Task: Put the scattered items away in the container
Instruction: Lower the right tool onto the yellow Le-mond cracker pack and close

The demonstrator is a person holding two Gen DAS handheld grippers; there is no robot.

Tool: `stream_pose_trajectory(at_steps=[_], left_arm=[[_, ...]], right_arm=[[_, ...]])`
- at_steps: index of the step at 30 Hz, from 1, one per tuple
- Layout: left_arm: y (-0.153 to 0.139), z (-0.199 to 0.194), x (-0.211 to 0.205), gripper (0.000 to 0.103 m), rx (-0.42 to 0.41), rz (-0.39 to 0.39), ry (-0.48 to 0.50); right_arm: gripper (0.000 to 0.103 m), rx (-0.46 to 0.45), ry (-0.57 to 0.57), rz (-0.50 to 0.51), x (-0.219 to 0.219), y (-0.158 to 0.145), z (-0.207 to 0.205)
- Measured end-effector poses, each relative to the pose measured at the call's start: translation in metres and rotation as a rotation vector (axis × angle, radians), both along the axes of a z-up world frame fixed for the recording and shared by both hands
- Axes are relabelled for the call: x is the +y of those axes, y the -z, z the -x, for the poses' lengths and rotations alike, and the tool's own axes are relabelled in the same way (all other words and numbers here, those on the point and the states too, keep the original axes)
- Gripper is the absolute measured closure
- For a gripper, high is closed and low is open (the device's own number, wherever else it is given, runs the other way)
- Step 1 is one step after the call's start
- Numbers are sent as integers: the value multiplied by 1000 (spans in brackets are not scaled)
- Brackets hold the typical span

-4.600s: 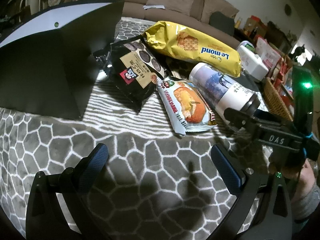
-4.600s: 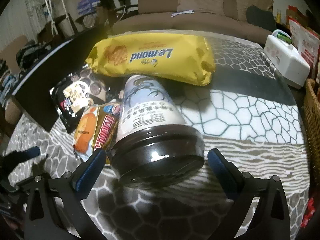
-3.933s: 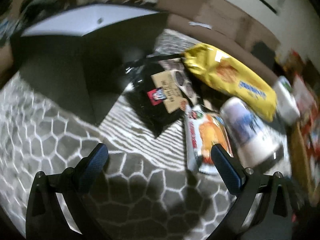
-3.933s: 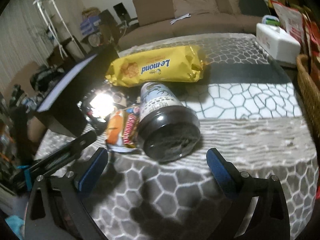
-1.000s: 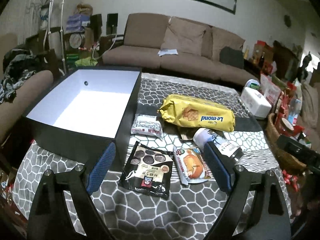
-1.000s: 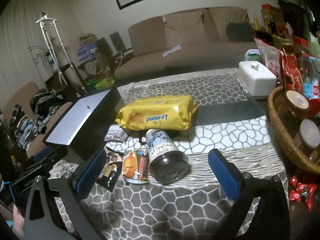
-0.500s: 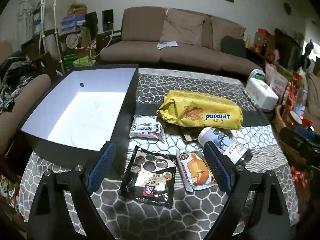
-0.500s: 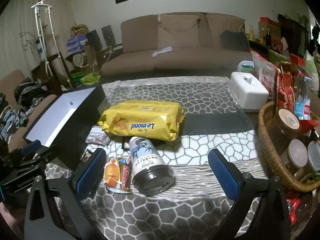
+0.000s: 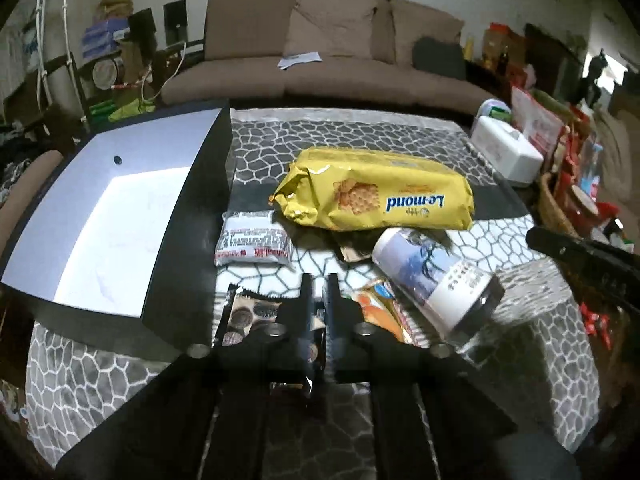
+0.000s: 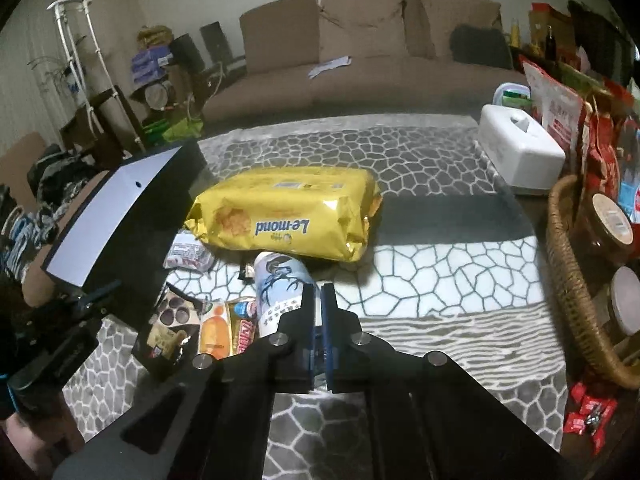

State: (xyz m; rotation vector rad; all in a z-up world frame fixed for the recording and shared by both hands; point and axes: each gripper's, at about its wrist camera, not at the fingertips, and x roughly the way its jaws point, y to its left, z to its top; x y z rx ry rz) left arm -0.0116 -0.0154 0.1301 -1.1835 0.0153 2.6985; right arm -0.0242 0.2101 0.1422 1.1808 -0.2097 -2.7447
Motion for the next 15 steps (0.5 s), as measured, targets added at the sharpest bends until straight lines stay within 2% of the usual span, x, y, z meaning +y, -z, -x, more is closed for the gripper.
stream_pose_trajectory(at_steps=[1, 2, 3, 7, 8, 9, 10, 11, 12, 15], left_arm=[[0, 3, 0, 42, -1, -3, -6], [-1, 5, -1, 28, 10, -21, -6], [-4, 6, -3, 21, 32, -40, -8], [-9, 21, -1, 22, 40, -72, -6], [-9, 25, 2, 25, 39, -74, -6], [-9, 29, 4, 48, 37, -75, 0], [-8, 35, 7, 93, 26, -75, 14], [-5, 42, 12, 101, 4, -55, 19], [-2, 48, 15, 101, -8, -53, 25], [0, 55, 19, 101, 0, -44, 24]], right_arm=[[66, -3, 7, 4, 2, 1, 2], [34, -3, 14, 11, 4, 2, 4], [18, 1, 20, 22, 6, 2, 6], [18, 10, 34, 35, 15, 2, 17], [18, 7, 34, 39, 17, 2, 21], [24, 1, 33, 40, 18, 4, 25], [37, -5, 26, 39, 19, 5, 30], [89, -25, 12, 27, 18, 8, 36], [96, -37, 5, 17, 16, 10, 39], [96, -36, -15, -6, 12, 14, 48]])
